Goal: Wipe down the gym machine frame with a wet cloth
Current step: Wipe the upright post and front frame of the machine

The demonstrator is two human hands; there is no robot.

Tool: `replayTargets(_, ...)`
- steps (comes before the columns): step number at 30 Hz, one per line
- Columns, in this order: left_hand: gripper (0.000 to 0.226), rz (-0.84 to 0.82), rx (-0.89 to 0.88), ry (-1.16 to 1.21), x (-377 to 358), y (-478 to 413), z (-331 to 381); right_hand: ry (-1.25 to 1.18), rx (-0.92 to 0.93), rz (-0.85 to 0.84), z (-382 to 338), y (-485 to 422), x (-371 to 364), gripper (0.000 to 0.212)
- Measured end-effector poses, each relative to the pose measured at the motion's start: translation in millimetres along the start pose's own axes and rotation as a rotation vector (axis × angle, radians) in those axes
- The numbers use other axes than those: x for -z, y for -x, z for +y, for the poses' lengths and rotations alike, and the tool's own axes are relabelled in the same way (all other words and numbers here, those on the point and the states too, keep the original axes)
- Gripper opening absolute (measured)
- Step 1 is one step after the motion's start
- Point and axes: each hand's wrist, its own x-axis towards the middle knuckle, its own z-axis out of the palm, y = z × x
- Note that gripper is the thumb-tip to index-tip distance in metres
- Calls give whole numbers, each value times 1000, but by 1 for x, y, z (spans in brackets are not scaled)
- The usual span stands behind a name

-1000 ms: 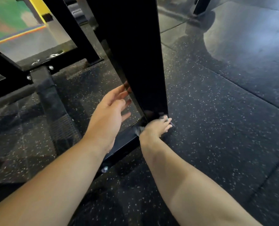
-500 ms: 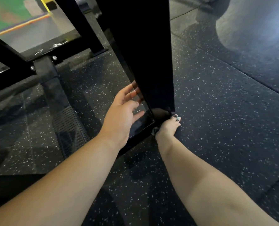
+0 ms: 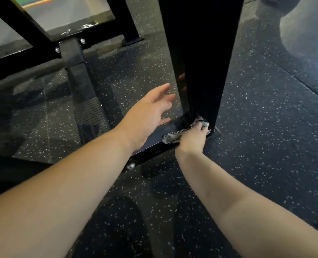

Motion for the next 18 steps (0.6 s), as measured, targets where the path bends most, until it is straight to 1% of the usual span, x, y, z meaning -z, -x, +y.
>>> replayTargets(1, 42, 18, 1, -115, 9, 4, -4, 73, 10, -28, 1, 7, 8, 47)
replayTargets(2, 41, 50, 1, -238, 20, 9, -10, 58, 3, -61, 2, 17, 17, 46)
replayTargets(3, 41, 99, 11, -360, 32, 15, -16, 16, 2, -137, 4, 25, 27, 45)
replayTargets(4, 41, 152, 33, -474, 48, 24, -23, 78, 97, -204, 5, 41, 35, 43)
replayTargets(5, 42, 195, 65, -580, 63, 31, -31, 154, 229, -289, 9, 52, 43, 40)
replayTargets(7, 46, 223, 151, -781, 90, 47, -45, 334, 535, -399, 16, 64, 55, 33)
replayTargets(9, 51, 207, 241, -912, 110, 60, -55, 527, 831, -442, 7, 64, 52, 34)
replayTargets(10, 54, 195, 289, -931, 115, 68, -59, 642, 954, -445, 4, 55, 44, 36)
replayTargets(12, 57, 160, 360, -941, 118, 78, -68, 909, 1087, -430, 2, 29, 25, 40)
replayTargets(13, 58, 138, 383, -946, 117, 82, -73, 1053, 1077, -389, 5, 18, 17, 43)
replayTargets(15, 58, 126, 409, -948, 115, 88, -81, 1282, 946, -300, 10, 6, 10, 49)
replayTargets(17, 58, 151, 420, -953, 116, 92, -87, 1355, 841, -233, 12, 9, 4, 51)
replayTargets(18, 59, 159, 411, -963, 115, 94, -89, 1319, 832, -236, 13, 16, 0, 49)
